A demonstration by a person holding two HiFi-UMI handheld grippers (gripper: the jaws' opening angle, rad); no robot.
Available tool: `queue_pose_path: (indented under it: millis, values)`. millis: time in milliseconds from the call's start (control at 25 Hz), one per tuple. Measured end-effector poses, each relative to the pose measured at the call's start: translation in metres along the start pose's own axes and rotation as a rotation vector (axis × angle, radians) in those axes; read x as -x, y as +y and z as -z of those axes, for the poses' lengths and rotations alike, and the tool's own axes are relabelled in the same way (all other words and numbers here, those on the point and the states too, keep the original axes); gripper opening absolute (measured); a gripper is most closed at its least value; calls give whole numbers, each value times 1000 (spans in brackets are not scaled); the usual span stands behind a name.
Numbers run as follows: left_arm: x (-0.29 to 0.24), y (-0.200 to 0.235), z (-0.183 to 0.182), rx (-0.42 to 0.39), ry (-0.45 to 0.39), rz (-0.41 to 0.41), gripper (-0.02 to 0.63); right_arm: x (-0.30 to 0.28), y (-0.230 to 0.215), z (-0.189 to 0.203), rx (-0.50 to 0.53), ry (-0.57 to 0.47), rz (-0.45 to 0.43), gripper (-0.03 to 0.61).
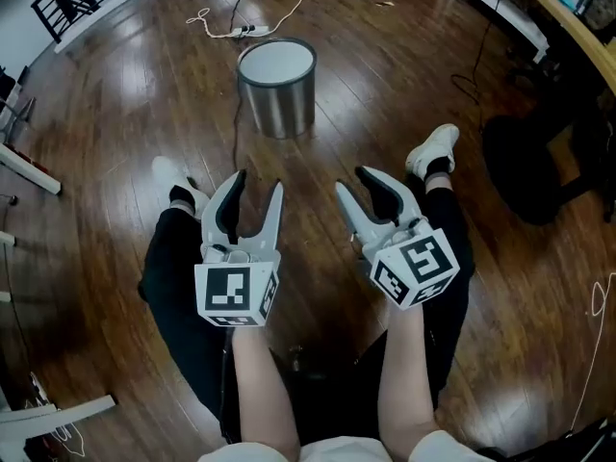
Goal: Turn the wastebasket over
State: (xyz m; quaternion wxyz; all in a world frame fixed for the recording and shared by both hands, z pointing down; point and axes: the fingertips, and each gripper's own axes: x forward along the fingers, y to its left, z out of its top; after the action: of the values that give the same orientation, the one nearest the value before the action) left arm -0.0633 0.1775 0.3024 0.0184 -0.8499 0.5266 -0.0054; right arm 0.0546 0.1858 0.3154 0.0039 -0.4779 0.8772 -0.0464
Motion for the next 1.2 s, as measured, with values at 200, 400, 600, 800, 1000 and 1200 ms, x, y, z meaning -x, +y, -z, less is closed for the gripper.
queue_pose_path:
  millis: [200, 400, 600, 800, 1000, 1200]
  values:
    - [68, -37, -19, 5, -38, -10, 250, 74, 34, -19, 23, -76, 62, 261]
    - [121, -51, -24, 25, -34, -58, 303, 129, 52, -36, 71, -154, 148, 365]
    - [160, -65, -17, 0, -20, -92, 430, 173, 69, -39, 153, -180, 204, 383]
    - [183, -76, -27, -22, -45, -90, 434, 194, 80, -38, 187, -147, 204, 383]
    - [191, -82, -45, -28, -66, -88, 434, 201, 94, -48, 200, -145, 175, 383]
    - [194, -86, -44, -34, -69, -84, 428, 203, 103, -53, 195, -173, 149, 383]
